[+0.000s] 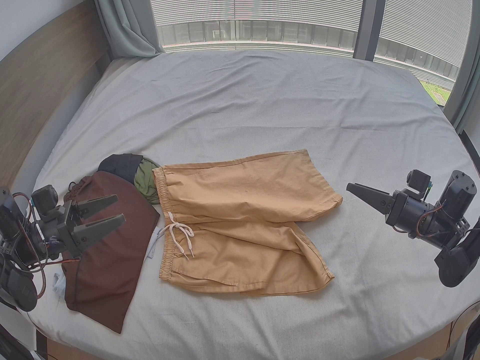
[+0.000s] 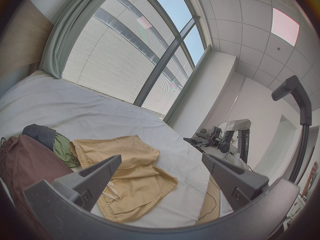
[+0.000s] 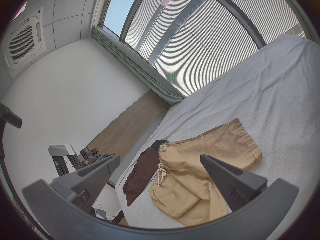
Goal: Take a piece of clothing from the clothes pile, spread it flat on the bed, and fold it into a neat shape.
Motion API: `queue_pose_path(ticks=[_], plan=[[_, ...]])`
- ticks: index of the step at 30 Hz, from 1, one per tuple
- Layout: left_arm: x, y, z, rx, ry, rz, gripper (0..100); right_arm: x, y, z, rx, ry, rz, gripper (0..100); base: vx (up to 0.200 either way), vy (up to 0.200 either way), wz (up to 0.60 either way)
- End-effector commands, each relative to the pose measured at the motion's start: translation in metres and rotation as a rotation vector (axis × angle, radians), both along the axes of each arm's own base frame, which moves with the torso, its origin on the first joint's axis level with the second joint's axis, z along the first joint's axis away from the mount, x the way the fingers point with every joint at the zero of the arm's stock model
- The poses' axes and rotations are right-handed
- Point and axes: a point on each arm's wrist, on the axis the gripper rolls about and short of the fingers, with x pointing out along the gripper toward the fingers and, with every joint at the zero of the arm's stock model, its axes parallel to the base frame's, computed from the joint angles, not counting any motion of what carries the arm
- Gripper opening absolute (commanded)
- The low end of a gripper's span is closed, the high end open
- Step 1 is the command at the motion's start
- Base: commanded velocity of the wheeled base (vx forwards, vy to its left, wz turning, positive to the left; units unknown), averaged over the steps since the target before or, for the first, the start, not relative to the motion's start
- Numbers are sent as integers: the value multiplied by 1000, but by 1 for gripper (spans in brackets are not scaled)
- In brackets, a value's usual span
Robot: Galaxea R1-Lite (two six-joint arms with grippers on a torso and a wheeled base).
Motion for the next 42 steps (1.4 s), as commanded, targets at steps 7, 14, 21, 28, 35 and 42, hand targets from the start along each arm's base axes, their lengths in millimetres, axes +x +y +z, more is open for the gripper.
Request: queue_pose_path(ticks=[7, 14, 21, 28, 35, 42], plan=[[15, 1, -31, 91, -9, 29, 100, -9, -1, -13, -14, 66, 4, 100, 0, 0, 0], [34, 1, -57, 205, -71, 44, 100, -18, 2, -30, -33, 154, 26, 100, 0, 0, 0], [33, 1, -62, 216, -67, 38, 100, -18, 1, -51, -51, 243, 19, 100, 0, 0, 0], [32, 1, -62, 217, -65, 38, 100, -20, -1, -69, -72, 319, 12, 100, 0, 0, 0], [32, 1, -62, 218, -68, 38, 100, -21, -2, -93, -129, 385, 8, 100, 0, 0, 0], [32, 1, -63, 217, -65, 38, 100, -17, -6, -117, -149, 475, -7, 100, 0, 0, 0]])
